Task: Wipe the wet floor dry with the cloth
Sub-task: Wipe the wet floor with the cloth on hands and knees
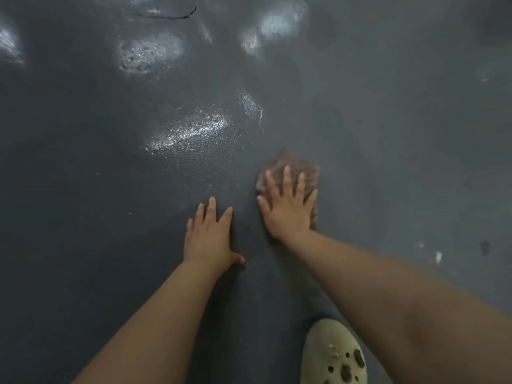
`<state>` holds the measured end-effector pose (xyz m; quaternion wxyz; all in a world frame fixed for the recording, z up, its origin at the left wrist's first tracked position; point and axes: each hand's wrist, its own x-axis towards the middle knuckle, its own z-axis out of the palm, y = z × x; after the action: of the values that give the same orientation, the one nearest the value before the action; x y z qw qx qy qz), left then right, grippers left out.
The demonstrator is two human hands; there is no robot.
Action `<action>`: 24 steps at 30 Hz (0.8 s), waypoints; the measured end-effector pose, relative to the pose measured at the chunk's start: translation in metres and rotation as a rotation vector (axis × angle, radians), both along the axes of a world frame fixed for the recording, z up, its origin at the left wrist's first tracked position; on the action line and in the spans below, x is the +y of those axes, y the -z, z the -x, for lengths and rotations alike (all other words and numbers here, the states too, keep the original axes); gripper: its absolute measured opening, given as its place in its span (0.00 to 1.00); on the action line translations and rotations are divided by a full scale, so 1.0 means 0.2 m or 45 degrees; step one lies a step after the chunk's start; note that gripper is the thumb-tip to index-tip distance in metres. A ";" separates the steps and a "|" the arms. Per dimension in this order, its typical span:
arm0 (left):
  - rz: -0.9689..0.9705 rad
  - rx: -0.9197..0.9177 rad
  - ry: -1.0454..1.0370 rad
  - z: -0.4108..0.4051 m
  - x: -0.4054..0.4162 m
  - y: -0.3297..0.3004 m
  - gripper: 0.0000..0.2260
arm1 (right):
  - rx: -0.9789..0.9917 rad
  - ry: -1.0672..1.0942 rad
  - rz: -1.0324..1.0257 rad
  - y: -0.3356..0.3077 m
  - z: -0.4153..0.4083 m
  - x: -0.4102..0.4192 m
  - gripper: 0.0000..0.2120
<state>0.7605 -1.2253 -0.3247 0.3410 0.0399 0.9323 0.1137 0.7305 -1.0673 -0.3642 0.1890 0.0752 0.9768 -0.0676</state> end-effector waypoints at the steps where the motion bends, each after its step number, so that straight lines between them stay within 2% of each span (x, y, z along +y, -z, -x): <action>1: -0.008 -0.016 -0.010 0.00 0.00 -0.02 0.49 | -0.052 -0.078 0.016 -0.02 -0.03 -0.04 0.28; 6: -0.064 -0.021 -0.146 -0.04 0.00 -0.15 0.46 | -0.432 -0.214 0.052 -0.23 0.07 0.01 0.27; 10: -0.112 0.003 -0.256 -0.14 0.03 -0.28 0.44 | -0.547 -0.290 -0.076 -0.40 0.10 0.06 0.28; 14: -0.113 0.079 -0.315 -0.31 0.05 -0.44 0.43 | -0.508 -0.164 -0.025 -0.47 -0.08 -0.01 0.26; 16: -0.107 0.113 -0.348 -0.43 0.04 -0.51 0.43 | -0.453 -0.194 0.007 -0.52 -0.21 -0.05 0.22; 24: -0.018 0.217 -0.446 -0.83 -0.04 -0.81 0.43 | -0.164 -0.237 0.171 -0.77 -0.64 -0.07 0.19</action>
<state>0.9259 -1.2342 -0.1619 0.2354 -0.1109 0.9497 0.1741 0.8585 -1.0817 -0.2103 0.2613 -0.0244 0.9587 -0.1100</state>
